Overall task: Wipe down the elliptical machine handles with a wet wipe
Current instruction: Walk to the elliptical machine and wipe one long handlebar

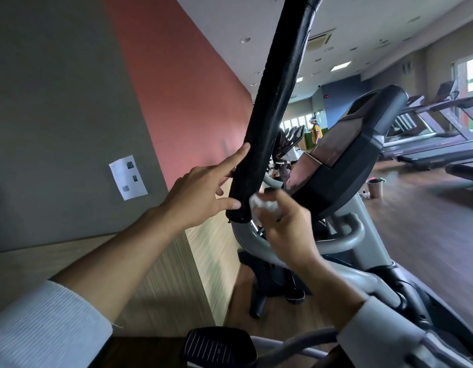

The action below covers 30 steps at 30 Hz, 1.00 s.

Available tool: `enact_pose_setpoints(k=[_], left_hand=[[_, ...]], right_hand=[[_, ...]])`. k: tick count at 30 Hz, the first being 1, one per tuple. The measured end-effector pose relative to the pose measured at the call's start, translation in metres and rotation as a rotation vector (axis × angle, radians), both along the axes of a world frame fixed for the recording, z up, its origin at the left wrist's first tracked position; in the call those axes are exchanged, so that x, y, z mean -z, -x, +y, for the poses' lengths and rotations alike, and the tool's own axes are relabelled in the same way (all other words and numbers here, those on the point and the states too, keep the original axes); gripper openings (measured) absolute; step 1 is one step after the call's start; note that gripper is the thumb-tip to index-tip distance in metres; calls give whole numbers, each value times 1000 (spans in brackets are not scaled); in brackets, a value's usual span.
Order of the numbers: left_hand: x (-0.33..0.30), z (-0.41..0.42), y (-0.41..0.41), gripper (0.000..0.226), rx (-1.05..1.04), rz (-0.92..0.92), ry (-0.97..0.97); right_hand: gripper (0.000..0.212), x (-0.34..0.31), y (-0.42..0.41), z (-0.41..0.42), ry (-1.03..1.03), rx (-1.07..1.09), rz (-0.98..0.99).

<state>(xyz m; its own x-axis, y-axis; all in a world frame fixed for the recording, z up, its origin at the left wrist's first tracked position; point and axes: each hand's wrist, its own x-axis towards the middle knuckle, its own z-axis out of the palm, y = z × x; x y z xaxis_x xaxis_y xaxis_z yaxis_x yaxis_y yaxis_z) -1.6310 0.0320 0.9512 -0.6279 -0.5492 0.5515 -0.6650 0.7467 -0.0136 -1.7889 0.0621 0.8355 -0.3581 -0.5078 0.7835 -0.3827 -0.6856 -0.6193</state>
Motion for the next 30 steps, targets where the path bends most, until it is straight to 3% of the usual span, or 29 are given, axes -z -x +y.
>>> enact_pose_setpoints(k=[7, 12, 15, 22, 25, 30], left_hand=[[-6, 2, -5, 122, -38, -86, -27], [-1, 0, -4, 121, -20, -53, -22], [-2, 0, -5, 121, -13, -54, -7], [-1, 1, -6, 120, -36, -60, 7], [-2, 1, -6, 121, -44, -67, 5], [1, -1, -6, 119, -45, -54, -2]], right_hand=[[7, 2, 7, 12, -9, 61, 176], [16, -43, 10, 28, 181, 288, 43], [23, -57, 2, 18, 210, 399, 97], [21, 25, -28, 5, 113, 275, 371], [20, 24, -19, 8, 124, 196, 298], [25, -7, 0, 6, 170, 299, 23]])
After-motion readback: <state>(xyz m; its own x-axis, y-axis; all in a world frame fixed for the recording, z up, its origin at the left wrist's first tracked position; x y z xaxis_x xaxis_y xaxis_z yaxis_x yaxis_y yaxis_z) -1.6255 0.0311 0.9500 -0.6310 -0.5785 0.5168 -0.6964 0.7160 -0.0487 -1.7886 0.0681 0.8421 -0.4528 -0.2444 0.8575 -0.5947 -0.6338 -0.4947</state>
